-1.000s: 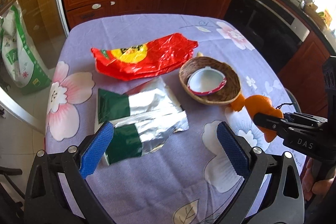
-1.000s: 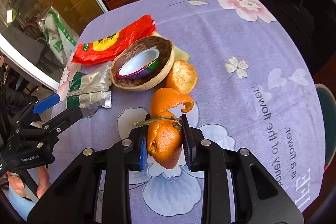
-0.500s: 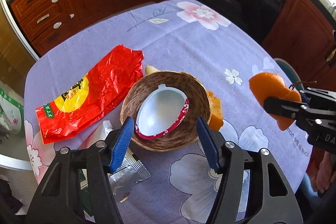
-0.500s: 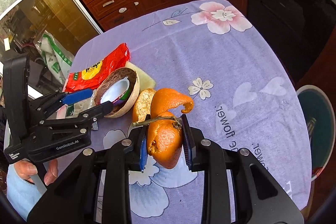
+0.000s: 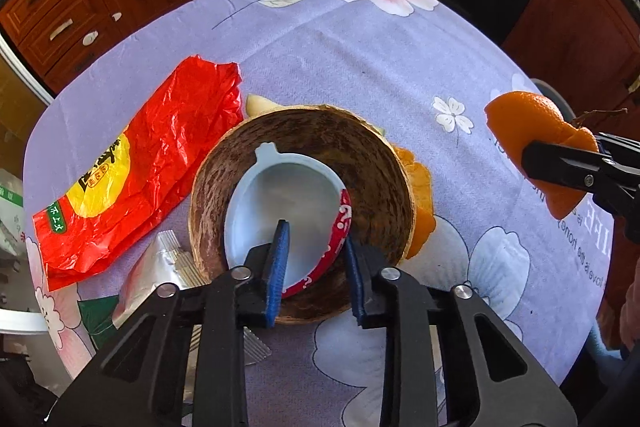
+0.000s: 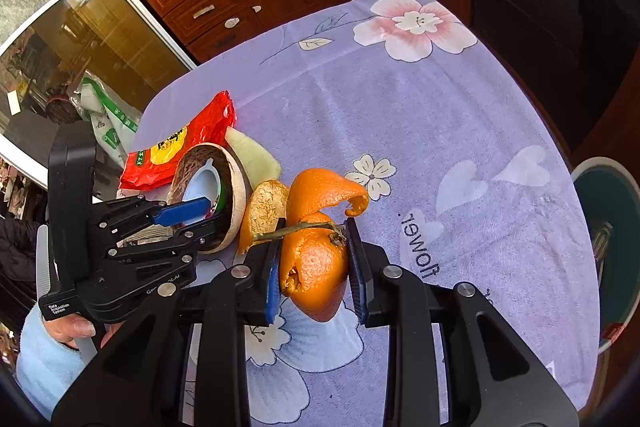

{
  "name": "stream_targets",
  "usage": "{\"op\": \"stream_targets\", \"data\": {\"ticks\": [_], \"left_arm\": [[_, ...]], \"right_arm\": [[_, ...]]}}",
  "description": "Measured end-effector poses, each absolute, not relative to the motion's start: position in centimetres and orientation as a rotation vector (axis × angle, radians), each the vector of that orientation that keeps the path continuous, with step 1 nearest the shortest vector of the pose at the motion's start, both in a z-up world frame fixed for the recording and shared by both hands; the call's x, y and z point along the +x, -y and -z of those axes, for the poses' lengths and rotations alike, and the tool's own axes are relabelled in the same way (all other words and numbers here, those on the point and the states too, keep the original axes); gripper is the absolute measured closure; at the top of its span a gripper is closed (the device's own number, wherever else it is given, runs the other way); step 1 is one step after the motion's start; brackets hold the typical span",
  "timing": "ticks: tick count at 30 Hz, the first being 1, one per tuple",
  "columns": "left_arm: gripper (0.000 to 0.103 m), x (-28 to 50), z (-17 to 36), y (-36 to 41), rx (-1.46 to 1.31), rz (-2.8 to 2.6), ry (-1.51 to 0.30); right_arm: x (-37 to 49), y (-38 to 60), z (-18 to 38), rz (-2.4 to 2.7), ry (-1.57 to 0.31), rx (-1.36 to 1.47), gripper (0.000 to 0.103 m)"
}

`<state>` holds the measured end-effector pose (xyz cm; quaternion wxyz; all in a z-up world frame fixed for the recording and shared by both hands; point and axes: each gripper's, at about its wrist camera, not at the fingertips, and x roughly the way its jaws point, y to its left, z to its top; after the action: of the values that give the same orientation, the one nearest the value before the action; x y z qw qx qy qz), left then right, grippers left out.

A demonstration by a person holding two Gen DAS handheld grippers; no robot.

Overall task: Collect trash
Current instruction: 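Grasp the white plastic lid inside the coconut shell with the left gripper, then carry the white lid and the orange peel over the teal bin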

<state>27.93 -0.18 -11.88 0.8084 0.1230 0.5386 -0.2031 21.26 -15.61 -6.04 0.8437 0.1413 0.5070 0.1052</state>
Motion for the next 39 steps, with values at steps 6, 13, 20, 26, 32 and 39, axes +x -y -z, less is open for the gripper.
{"op": "stream_targets", "data": {"ticks": [6,13,20,26,32,39], "left_arm": [[0.098,27.3,10.6,0.5,0.243,0.423,-1.1],[0.099,26.1,8.0,0.5,0.196,0.387,-1.047],[0.099,24.1,5.3,0.7,0.166,0.38,-0.994],[0.099,21.5,2.7,0.9,0.136,0.397,-0.937],[0.099,18.3,-0.2,3.2,0.118,0.468,-0.882],[0.099,15.9,-1.1,9.1,0.148,0.581,-0.855]], "right_arm": [[21.3,16.0,6.0,-0.219,-1.069,0.299,0.077],[20.5,16.1,5.3,-0.238,-1.054,0.304,0.077],[18.5,16.9,3.2,-0.254,-1.009,0.309,0.077],[16.5,18.2,1.5,-0.249,-0.966,0.321,0.077],[14.4,20.2,0.4,-0.235,-0.931,0.34,0.077],[11.8,25.0,-0.5,-0.17,-0.892,0.375,0.077]]}}
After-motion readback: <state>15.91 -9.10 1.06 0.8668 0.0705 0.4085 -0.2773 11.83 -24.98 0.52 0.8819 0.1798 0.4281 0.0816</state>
